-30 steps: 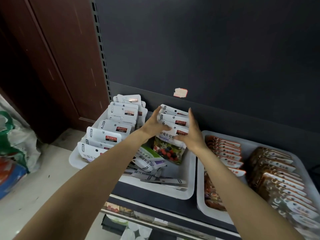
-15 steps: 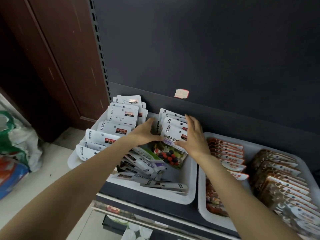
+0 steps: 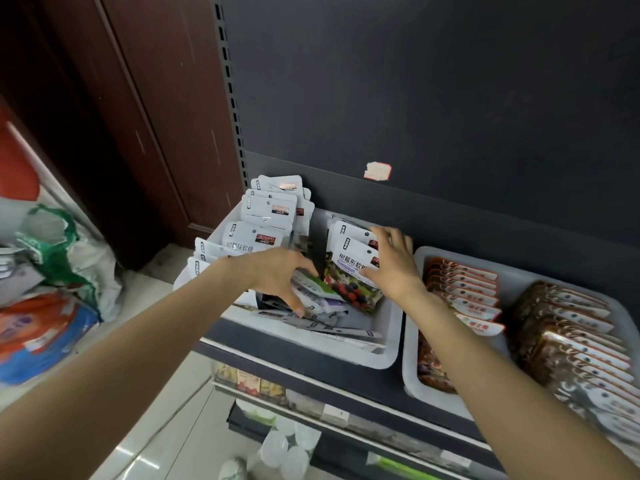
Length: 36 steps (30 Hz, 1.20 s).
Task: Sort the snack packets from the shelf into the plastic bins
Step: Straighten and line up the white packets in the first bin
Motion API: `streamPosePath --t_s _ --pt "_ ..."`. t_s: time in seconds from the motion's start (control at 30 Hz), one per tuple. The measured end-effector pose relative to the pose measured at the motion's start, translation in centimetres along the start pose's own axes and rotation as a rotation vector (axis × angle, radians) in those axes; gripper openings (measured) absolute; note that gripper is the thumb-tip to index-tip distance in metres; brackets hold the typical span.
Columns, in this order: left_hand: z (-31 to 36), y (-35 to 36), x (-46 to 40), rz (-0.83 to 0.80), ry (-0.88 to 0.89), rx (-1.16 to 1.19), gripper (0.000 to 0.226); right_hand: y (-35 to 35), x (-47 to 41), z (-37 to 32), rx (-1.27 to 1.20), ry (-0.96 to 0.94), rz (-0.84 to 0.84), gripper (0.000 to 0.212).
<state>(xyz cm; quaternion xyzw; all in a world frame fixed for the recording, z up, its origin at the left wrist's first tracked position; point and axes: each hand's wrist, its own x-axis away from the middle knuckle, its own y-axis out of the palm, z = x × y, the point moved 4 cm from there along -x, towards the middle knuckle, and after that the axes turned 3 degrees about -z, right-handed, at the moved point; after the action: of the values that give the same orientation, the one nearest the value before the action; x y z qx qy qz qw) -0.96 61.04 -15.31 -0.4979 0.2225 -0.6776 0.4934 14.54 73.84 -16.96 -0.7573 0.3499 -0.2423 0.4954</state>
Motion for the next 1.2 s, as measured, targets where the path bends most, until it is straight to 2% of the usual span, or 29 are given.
streamPosePath --t_s 0.17,0.3,0.4,0.5,0.67,0.77,0.83,0.93,0.97,1.07,1.13,1.2 --pt "0.1 -0.1 0.1 0.104 0.032 -0.004 0.041 -0.2 0.9 -0.2 -0.007 -0.036 0.004 0.075" --pt "0.3 0.0 0.8 0.235 0.044 -0.169 0.027 -0.3 1.2 -0.4 -0.010 -0.031 -0.016 0.076" --pt "-0.5 0.9 1.1 0.226 0.017 -0.316 0.032 -0.2 1.5 -0.7 0.006 -0.041 -0.010 0.076" --pt "-0.7 1.0 1.0 0.231 -0.041 -0.331 0.027 -0.1 1.7 -0.7 0.012 -0.058 -0.004 0.076" --pt "2.1 -0.8 -0.3 0.460 -0.001 -0.345 0.020 -0.9 1.2 0.2 -0.118 -0.039 -0.008 0.064" --pt "4.2 -2.0 -1.7 0.616 0.048 -0.229 0.021 -2.2 1.0 1.1 -0.265 0.082 0.082 0.047" --pt "5.2 -1.7 -2.6 0.631 0.039 -0.158 0.022 -2.9 1.3 1.7 -0.488 0.220 0.137 0.043" --pt "5.6 -0.2 -4.3 0.569 0.009 -0.042 0.033 -2.1 2.4 1.3 -1.009 0.310 0.098 0.052" --pt "5.4 0.0 -4.7 0.589 0.002 0.026 0.041 -1.7 2.7 1.0 -1.086 0.303 0.056 0.061" --pt "4.6 0.0 -5.2 0.702 -0.076 0.185 0.086 -0.2 3.1 0.7 -0.895 0.245 -0.116 0.093" --pt "3.2 0.4 -6.3 0.604 -0.125 0.382 0.115 0.2 2.9 0.6 -0.763 0.234 -0.194 0.113" --pt "2.3 0.6 -7.1 0.459 -0.076 0.628 0.129 0.5 2.1 0.9 -0.718 0.237 -0.185 0.120"
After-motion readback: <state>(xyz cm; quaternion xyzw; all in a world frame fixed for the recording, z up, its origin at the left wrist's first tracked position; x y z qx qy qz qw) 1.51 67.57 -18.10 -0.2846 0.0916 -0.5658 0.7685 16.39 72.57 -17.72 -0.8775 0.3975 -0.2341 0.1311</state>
